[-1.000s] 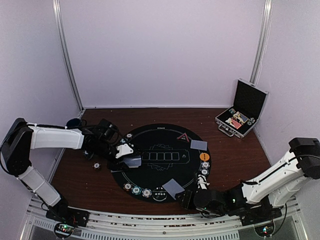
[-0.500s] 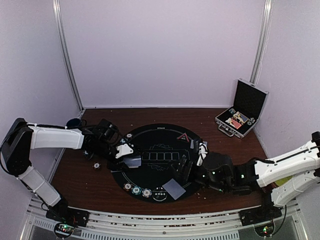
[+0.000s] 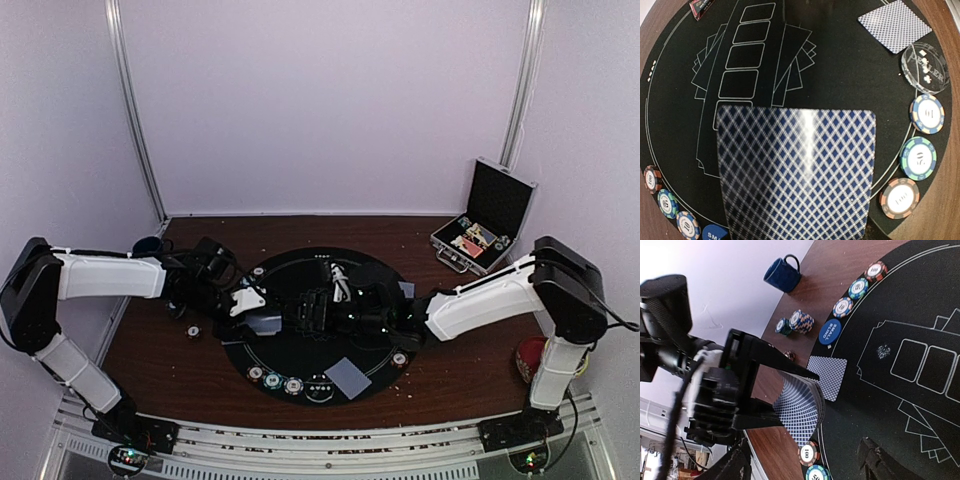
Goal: Distribute texas hold em gaming equipment
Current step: Pick up the poker card from the face-down deck piles.
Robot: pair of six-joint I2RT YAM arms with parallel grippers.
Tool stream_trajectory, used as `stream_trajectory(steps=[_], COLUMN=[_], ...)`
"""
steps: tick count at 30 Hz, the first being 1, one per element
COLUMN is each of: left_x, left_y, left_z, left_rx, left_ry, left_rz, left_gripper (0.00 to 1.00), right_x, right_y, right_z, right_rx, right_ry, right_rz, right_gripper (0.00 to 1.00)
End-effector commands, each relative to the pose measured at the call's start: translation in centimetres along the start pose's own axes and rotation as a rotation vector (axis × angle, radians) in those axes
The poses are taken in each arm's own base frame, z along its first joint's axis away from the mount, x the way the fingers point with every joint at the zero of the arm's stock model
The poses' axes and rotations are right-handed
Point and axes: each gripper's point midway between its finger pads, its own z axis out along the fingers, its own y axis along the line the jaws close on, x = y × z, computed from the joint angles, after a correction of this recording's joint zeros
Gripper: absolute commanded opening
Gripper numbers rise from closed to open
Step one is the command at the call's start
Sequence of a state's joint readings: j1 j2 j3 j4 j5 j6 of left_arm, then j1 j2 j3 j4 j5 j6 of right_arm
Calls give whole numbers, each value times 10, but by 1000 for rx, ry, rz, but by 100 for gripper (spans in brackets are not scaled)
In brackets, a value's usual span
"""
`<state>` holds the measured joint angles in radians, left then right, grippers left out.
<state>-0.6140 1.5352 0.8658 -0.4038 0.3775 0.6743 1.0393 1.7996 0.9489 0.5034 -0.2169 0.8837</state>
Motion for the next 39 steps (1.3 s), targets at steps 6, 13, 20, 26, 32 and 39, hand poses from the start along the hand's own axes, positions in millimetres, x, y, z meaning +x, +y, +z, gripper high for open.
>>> stream_trajectory(steps=[6, 13, 20, 26, 32, 39], left_x=[-20, -16, -15, -14, -12, -9], left_y=[10, 9, 8, 8, 8, 9], left_z=[-22, -19, -19, -18, -16, -13], left_rx=[-52, -47, -45, -45, -44, -42], left_ry=[-60, -40, -37, -34, -28, -16], left_rz=[25, 18, 17, 17, 16, 11], left_gripper=[53, 53, 53, 53, 53, 53], right_x=[5, 5, 7, 3, 3, 0], right_y=[26, 22, 6, -15, -23, -14], right_z=[37, 59, 72, 68, 63, 56], right_rx=[-189, -231, -222, -164, -153, -162], right_ry=[102, 117, 124, 104, 108, 114], right_rz=[21, 61, 98, 112, 119, 105], right_gripper=[72, 62, 45, 31, 25, 20])
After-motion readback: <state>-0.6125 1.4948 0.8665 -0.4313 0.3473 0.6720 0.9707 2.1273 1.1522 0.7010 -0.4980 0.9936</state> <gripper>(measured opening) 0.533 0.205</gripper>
